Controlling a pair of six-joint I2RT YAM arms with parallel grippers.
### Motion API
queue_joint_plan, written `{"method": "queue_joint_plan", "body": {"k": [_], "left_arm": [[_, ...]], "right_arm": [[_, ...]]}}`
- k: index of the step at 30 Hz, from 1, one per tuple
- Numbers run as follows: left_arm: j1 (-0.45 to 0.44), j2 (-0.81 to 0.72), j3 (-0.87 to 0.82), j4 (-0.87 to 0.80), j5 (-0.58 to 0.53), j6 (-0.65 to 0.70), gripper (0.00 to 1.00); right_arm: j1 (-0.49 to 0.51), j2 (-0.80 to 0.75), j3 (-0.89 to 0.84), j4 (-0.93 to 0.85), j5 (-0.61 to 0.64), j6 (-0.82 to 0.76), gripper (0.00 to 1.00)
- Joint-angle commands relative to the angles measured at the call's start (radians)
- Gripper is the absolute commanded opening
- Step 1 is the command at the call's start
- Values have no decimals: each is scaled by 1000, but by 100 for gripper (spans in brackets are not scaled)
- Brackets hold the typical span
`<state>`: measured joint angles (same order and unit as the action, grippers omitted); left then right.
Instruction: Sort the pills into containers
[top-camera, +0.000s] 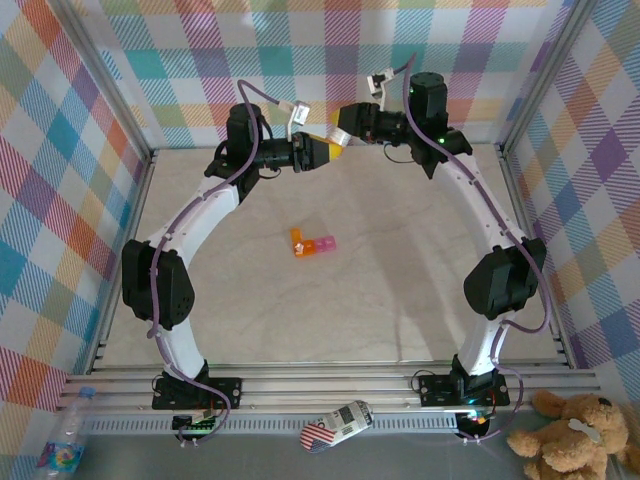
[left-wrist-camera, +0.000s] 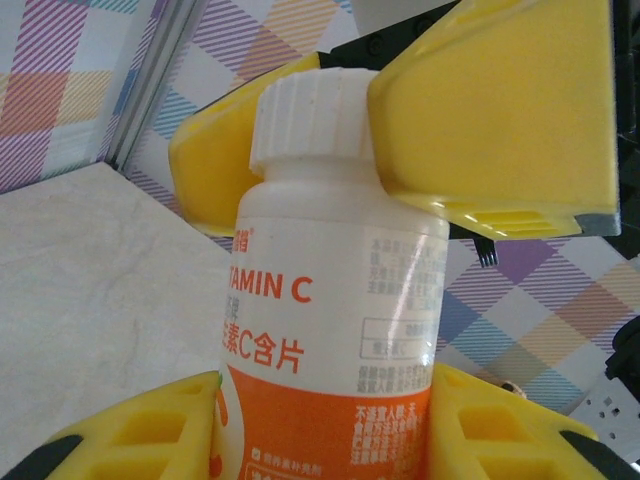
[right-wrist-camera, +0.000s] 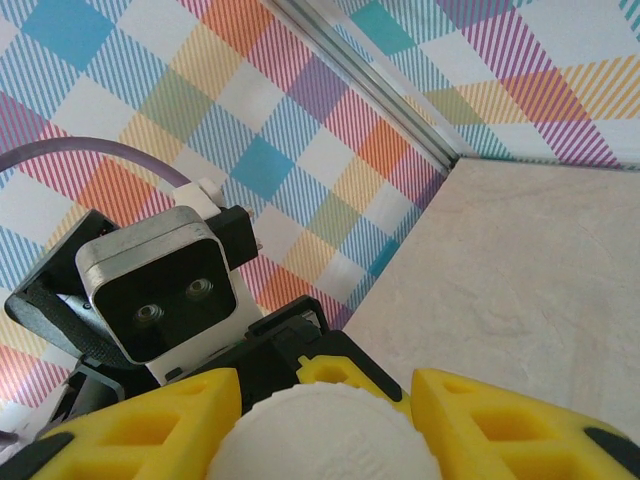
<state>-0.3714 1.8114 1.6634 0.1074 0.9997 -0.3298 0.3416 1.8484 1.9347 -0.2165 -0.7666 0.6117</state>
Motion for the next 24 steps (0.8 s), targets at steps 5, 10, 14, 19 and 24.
{"method": "queue_joint_plan", "body": {"k": [5,10,14,19,24], "left_arm": [[-3,-11,25,48,19,12,0],[-2,-8,25,46,21,11,0],[-2,-8,21,43,25,13,0],[-2,-7,15,44,25,17,0],[-2,-7,14,46,24,15,0]], "right_arm": [[5,-44,-25,35,0,26,62],[2,-50,-15,54,20,47,60],[-6,-56,-21,83,24,71,60],[-8,-60,-23,99,16,87,58],[-7,-61,-38,109,8,92,50]]}}
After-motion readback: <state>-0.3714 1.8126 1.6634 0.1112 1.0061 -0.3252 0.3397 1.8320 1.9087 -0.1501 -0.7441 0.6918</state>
